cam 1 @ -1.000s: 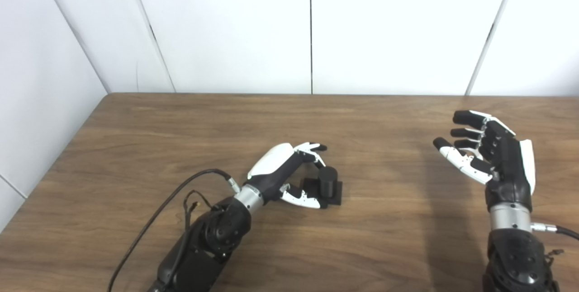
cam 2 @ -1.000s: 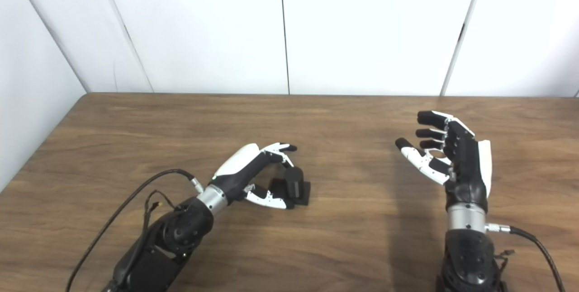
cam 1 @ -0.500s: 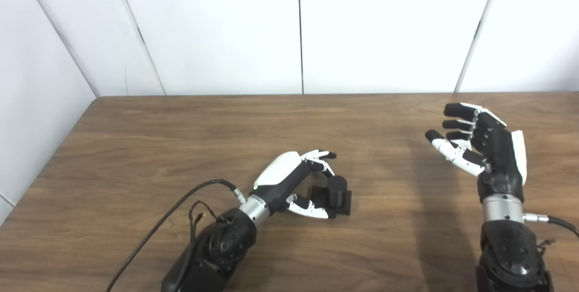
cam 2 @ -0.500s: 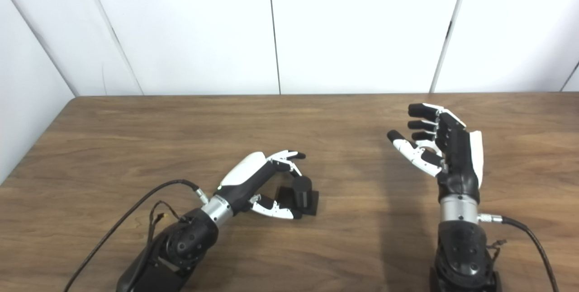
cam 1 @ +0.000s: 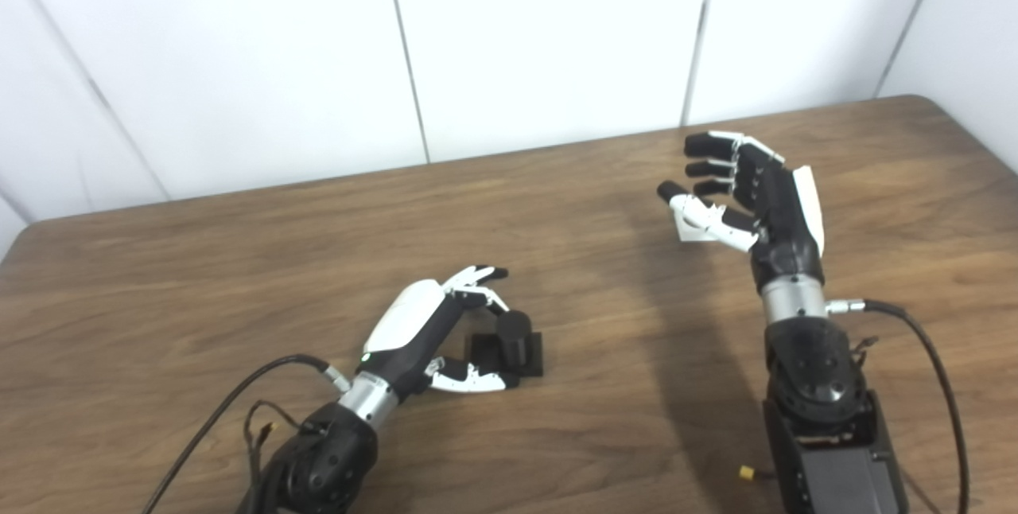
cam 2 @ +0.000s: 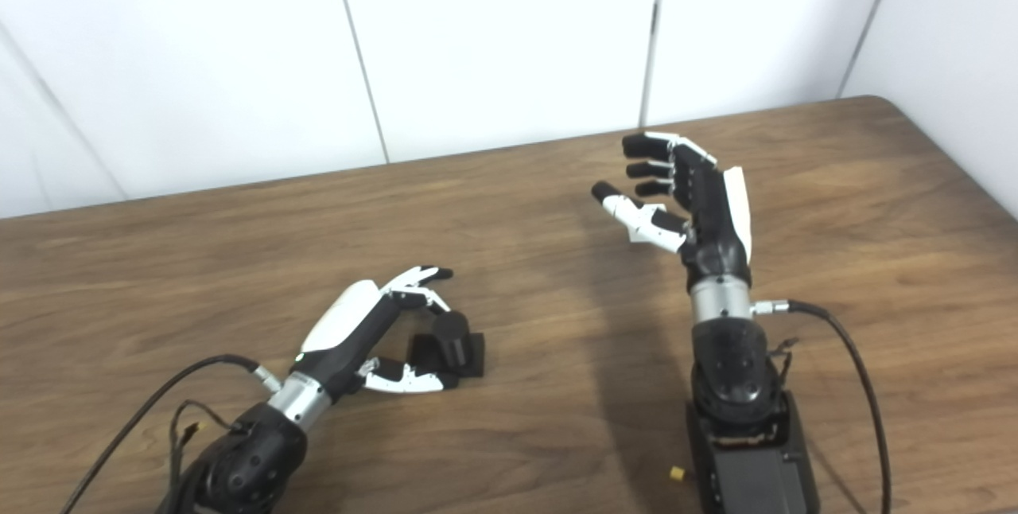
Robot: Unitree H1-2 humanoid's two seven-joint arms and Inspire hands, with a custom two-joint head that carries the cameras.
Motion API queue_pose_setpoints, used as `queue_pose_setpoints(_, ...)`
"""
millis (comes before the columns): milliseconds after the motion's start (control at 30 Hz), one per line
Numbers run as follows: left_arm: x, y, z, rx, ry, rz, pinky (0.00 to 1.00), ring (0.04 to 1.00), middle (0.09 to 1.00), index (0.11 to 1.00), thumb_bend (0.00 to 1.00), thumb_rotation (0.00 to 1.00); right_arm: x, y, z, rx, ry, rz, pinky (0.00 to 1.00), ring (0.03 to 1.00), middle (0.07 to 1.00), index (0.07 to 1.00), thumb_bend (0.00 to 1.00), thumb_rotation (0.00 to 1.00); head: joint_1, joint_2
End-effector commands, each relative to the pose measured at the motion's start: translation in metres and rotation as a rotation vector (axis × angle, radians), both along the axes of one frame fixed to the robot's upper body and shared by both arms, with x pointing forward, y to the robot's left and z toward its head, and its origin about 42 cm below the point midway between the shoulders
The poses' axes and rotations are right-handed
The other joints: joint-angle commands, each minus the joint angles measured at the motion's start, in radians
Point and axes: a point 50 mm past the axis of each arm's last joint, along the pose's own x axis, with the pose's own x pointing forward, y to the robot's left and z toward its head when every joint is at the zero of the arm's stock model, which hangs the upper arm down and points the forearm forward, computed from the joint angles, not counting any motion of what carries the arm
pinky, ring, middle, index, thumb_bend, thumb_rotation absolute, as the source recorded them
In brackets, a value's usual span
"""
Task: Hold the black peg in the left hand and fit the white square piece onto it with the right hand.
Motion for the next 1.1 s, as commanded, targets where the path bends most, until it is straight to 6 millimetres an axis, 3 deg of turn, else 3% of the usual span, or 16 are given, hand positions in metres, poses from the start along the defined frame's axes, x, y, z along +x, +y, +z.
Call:
queue_pose_setpoints(0,-0.002,0.005,-0.005,0.056,0.016,-0.016,0.88,0.955,0.914,0.493,0.52,0.08,0.004,-0.006,0.032,-0.041,-0.104,0.014,0.59,0.640,0.686,0.648,0.57,0.16,-0.004,0.000)
queue_pose_setpoints(167,-0.003,0.004,-0.005,0.055,0.023,-0.011,0.89,0.954,0.911,0.492,0.52,0.08,0.013,-0.026,0.056,-0.222,-0.079,0.055,0.57,0.666,0.701,0.666,0.60,0.10,-0.041,-0.006)
queue_pose_setpoints(300,-0.003,0.010,-0.005,0.063,0.025,-0.010,0.87,0.954,0.915,0.492,0.52,0.08,0.029,-0.042,0.077,-0.489,-0.034,0.106,0.57,0.699,0.737,0.661,0.69,0.12,-0.085,-0.016)
queue_pose_setpoints(600,-0.003,0.021,-0.008,0.068,0.036,-0.011,0.87,0.960,0.918,0.493,0.52,0.08,0.062,-0.062,0.110,-0.904,0.130,0.177,0.63,0.787,0.819,0.722,0.72,0.19,-0.105,-0.020)
queue_pose_setpoints(733,-0.003,0.020,-0.008,0.068,0.034,-0.010,0.88,0.959,0.916,0.493,0.52,0.08,0.074,-0.066,0.115,-1.022,0.249,0.248,0.64,0.823,0.853,0.740,0.78,0.20,-0.096,-0.019)
queue_pose_setpoints(867,-0.003,0.018,-0.007,0.071,0.034,-0.007,0.87,0.957,0.914,0.494,0.52,0.08,0.084,-0.070,0.116,-1.112,0.377,0.312,0.73,0.911,0.920,0.789,0.79,0.28,-0.091,-0.018)
queue_pose_setpoints(1067,-0.003,0.017,-0.007,0.073,0.033,-0.005,0.86,0.954,0.913,0.493,0.52,0.08,0.103,-0.071,0.105,-1.172,0.482,0.329,0.86,0.942,0.924,0.788,0.82,0.29,-0.083,-0.018)
